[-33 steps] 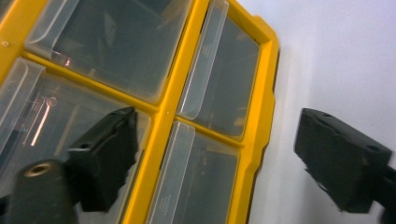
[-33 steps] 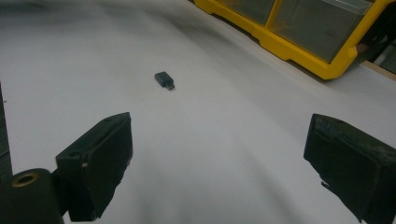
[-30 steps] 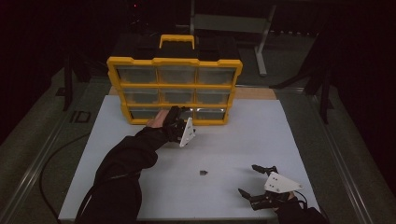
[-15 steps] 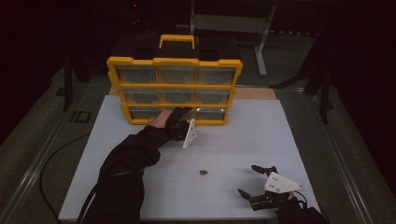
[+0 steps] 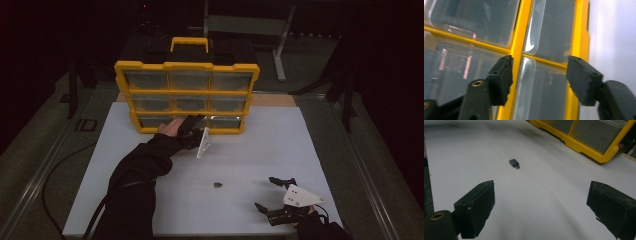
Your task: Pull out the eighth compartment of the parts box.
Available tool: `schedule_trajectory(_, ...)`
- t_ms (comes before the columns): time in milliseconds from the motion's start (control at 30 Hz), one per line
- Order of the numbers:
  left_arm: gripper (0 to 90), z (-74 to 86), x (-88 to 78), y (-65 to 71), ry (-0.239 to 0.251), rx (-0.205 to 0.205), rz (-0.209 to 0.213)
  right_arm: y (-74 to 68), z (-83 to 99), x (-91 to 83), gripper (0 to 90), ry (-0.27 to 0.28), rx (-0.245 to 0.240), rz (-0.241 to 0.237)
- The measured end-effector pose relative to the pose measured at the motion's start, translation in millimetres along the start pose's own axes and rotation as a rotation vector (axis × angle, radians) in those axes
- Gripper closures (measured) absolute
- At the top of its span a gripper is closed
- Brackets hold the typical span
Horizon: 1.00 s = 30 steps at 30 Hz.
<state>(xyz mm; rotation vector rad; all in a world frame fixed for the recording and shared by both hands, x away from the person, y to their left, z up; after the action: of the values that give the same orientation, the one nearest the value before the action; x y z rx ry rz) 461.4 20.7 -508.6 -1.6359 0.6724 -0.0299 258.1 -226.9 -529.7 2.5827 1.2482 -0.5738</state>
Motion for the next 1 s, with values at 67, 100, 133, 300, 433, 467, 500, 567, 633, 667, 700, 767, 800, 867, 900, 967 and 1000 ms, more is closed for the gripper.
schedule_trajectory(67, 41.2, 0.3, 1.3, 0.2, -0.008, 0.010, -0.006, -0.7, 0.0, 0.2, 8.1, -0.001, -0.001, 0.001)
schedule_trajectory(100, 43.1, 0.4, 1.9, 0.7, -0.009, 0.008, -0.001, -0.8, 0.1, 0.2, 8.1, -0.002, 0.000, 0.001)
schedule_trajectory(133, 43.8, 0.9, 2.4, 1.5, -0.015, 0.015, -0.002, -1.1, 0.2, 0.2, 8.0, -0.003, 0.001, 0.002)
schedule_trajectory(300, 50.2, 4.6, 5.5, 1.5, -0.041, 0.025, -0.018, -1.0, 0.1, 0.1, 8.0, -0.002, 0.002, 0.001)
schedule_trajectory(433, 54.0, 7.2, 7.4, 2.3, -0.065, 0.046, -0.031, -0.9, 0.2, 0.3, 8.1, -0.002, 0.000, -0.001)
schedule_trajectory(467, 55.4, 7.9, 8.0, 2.5, -0.072, 0.055, -0.042, -1.1, 0.2, 0.2, 8.0, -0.003, 0.002, 0.001)
schedule_trajectory(500, 55.8, 8.3, 8.4, 2.6, -0.077, 0.058, -0.044, -1.1, 0.2, 0.2, 8.0, -0.003, 0.001, 0.002)
schedule_trajectory(567, 56.7, 8.4, 9.1, 2.4, -0.083, 0.059, -0.052, -1.0, 0.2, 0.2, 8.1, -0.003, 0.001, 0.001)
schedule_trajectory(633, 57.2, 7.7, 9.7, 3.0, -0.086, 0.067, -0.058, -0.9, 0.4, 0.4, 8.1, -0.003, -0.002, 0.000)
schedule_trajectory(667, 57.2, 7.7, 9.9, 3.1, -0.091, 0.083, -0.066, -0.9, 0.4, 0.4, 8.1, -0.003, -0.002, 0.000)
schedule_trajectory(700, 58.6, 7.3, 10.0, 3.1, -0.107, 0.097, -0.070, -1.1, 0.2, 0.3, 8.0, -0.002, -0.002, 0.001)
schedule_trajectory(767, 59.4, 6.9, 10.1, 3.1, -0.113, 0.093, -0.073, -1.2, 0.1, 0.2, 8.1, -0.002, -0.002, -0.001)
schedule_trajectory(800, 59.4, 6.9, 10.1, 3.1, -0.113, 0.093, -0.073, -1.1, 0.1, 0.1, 8.0, -0.002, -0.002, 0.000)
schedule_trajectory(867, 60.9, 5.4, 10.5, 3.2, -0.135, 0.089, -0.084, -1.2, 0.1, 0.2, 8.1, -0.002, -0.001, -0.001)
schedule_trajectory(900, 60.9, 5.4, 10.5, 3.2, -0.135, 0.089, -0.084, -1.2, 0.2, 0.3, 8.1, -0.002, -0.002, 0.000)
schedule_trajectory(967, 62.6, 4.6, 10.8, 4.1, -0.165, 0.099, -0.109, -1.3, 0.0, 0.1, 8.1, -0.001, -0.003, 0.001)
schedule_trajectory(1000, 62.8, 4.4, 10.9, 4.3, -0.174, 0.101, -0.113, -1.1, 0.0, 0.0, 8.1, -0.002, -0.002, 0.001)
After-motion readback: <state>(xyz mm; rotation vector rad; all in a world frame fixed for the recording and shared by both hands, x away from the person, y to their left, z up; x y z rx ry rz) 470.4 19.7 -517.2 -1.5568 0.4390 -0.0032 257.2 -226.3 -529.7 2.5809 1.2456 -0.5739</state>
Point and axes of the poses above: each handheld gripper's, and its own axes: x roughly forward along the jaws, z roughly out of its underside, y roughly to its right, the point moved 7 cm from there along x, roughly forward along the jaws, and after that the axes turned 8 degrees about x, right-handed, at the moved point
